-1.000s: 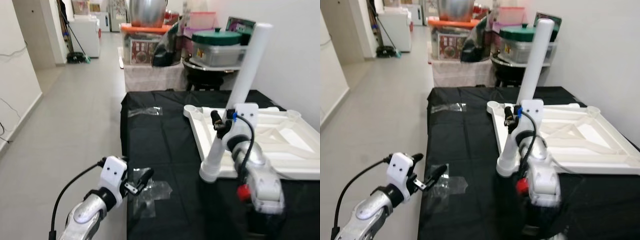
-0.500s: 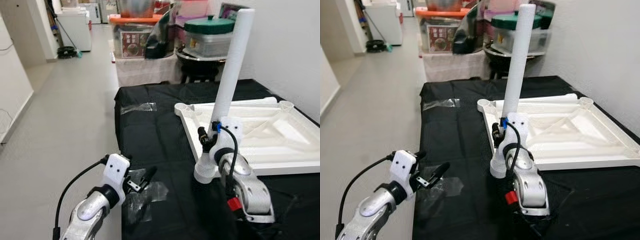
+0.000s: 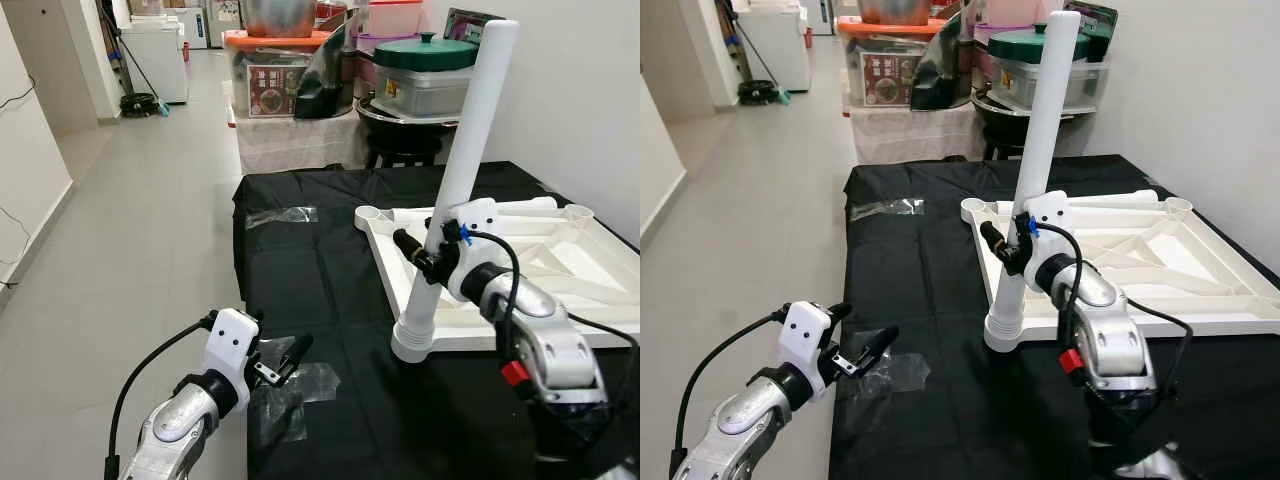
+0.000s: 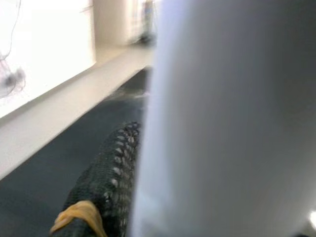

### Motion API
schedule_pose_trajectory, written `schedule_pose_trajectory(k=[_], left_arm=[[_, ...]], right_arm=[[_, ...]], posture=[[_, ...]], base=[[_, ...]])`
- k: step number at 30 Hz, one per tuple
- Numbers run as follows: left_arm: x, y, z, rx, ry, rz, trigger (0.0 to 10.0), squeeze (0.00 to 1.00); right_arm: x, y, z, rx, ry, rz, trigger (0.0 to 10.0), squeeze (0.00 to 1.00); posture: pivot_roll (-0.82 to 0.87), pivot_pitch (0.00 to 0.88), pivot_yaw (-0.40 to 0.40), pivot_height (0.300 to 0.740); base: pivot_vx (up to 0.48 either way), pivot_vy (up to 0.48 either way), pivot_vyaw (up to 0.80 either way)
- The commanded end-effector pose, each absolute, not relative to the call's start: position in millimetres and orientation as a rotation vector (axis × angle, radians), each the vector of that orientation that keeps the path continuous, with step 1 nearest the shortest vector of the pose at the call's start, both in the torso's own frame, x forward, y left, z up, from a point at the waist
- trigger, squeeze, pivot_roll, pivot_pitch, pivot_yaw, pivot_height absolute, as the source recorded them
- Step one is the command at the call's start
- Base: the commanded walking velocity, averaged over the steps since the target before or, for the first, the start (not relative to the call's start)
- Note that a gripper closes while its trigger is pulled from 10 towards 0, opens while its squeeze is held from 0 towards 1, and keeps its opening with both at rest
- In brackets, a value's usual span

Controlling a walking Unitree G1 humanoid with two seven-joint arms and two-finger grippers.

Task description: Building children table

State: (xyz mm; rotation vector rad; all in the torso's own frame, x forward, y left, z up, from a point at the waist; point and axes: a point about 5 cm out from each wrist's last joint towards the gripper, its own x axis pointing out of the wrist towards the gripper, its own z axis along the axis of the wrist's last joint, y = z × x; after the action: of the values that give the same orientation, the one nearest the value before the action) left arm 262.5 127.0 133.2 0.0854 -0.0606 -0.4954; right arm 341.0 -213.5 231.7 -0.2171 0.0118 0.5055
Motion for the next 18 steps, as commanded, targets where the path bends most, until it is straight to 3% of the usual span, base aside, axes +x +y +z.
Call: schedule_pose_trajectory(k=[1, 6, 7, 10, 11, 18], left_arm=[[262.6, 127.7, 129.2, 0.088, -0.040, -0.499, 10.0, 0.00], [262.6, 127.8, 130.3, 0.091, -0.045, -0.505, 10.0, 0.00], [262.7, 127.8, 130.4, 0.092, -0.045, -0.506, 10.0, 0.00], [262.7, 127.7, 130.4, 0.092, -0.045, -0.506, 10.0, 0.00], [262.8, 127.1, 130.2, 0.092, -0.045, -0.509, 10.0, 0.00], [262.4, 126.1, 129.3, 0.090, -0.044, -0.514, 10.0, 0.00]], right_arm=[[341.6, -221.5, 240.6, -0.215, -0.020, 0.627, 10.0, 0.00], [348.3, -222.0, 256.6, -0.182, -0.076, 0.703, 10.0, 0.00], [347.5, -220.2, 258.3, -0.178, -0.085, 0.731, 8.6, 0.00], [347.8, -220.5, 258.6, -0.181, -0.090, 0.749, 8.6, 0.00], [348.6, -220.8, 258.5, -0.166, -0.104, 0.782, 0.0, 0.00], [352.4, -227.0, 258.7, -0.126, -0.131, 0.806, 0.0, 0.00]], posture=[[0.07, 0.000, -0.060, 0.740], [0.08, 0.000, -0.064, 0.740], [0.08, 0.000, -0.064, 0.740], [0.08, 0.000, -0.064, 0.740], [0.08, 0.000, -0.066, 0.740], [0.07, 0.000, -0.063, 0.740]], base=[[0.000, 0.000, 0.00], [0.000, 0.000, 0.00], [0.000, 0.000, 0.00], [0.000, 0.000, 0.00], [0.000, 0.000, 0.00], [0.000, 0.000, 0.00]])
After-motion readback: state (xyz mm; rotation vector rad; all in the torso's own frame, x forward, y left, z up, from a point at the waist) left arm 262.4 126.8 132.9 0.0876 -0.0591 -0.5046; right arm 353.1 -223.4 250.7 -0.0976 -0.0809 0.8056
